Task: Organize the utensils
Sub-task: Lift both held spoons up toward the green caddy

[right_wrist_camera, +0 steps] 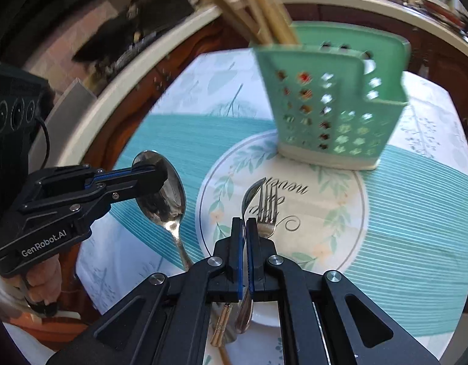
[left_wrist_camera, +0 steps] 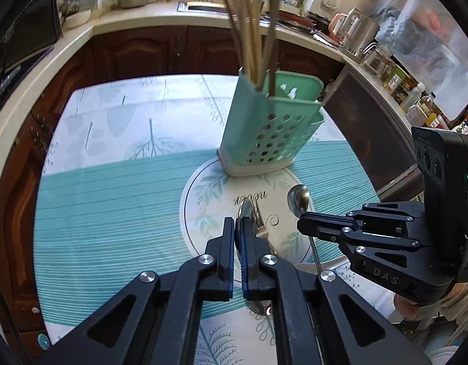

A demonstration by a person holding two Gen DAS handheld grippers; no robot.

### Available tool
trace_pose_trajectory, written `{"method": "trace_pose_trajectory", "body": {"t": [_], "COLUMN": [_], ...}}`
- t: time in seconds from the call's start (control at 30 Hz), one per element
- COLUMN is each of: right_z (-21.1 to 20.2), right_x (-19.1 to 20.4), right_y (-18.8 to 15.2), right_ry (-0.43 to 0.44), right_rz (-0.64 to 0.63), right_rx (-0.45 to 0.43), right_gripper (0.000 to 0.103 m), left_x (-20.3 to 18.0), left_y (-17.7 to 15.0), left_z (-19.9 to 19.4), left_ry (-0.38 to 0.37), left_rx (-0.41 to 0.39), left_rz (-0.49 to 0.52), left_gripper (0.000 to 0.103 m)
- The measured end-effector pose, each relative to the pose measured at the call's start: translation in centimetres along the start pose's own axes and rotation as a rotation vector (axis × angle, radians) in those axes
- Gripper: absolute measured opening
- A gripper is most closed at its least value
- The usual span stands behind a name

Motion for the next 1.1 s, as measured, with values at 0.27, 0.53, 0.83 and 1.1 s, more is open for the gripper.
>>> {"method": "trace_pose_trajectory", "body": {"t": [0.27, 0.53, 0.83, 1.1], "right_z": [-7.0, -11.5, -19.9, -25.3], "right_x": [-1.3, -2.4, -4.9, -7.0], "right_y": [0.7, 1.9, 6.6, 12.0], "right_ry": [0.002, -0.012, -0.078, -0.125], "right_rz": [0.066, 0.091, 0.080, -0.003], "right_rx": [-0.169, -0.283, -0.486, -0.688], "right_gripper": [0.002, 0.002, 0.002, 0.002], "left_x": [-2.6, -5.7, -10.5, -12.4], "left_y": [2.9, 6.3, 14.8, 21.7], "left_z": [-4.5, -8.9, -15.1, -14.7], "left_ry": [0.082, 0.112, 0.191, 0.300], "left_rx": [-0.093, -0.181, -0.380, -0.502], "left_rz": [0.089, 0.139, 0.221, 0.219], "left_gripper": [0.001, 0.001, 0.002, 0.002]}}
Point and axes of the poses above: each gripper's, at about its wrist camera, not at the fingertips, and z roughly the way its jaws point, x to its left, y to its top, the point moved 9 cm from there along z, roughly the way its jaws point, and after that the axes turned 6 degrees about x, right-handed, at the moved point
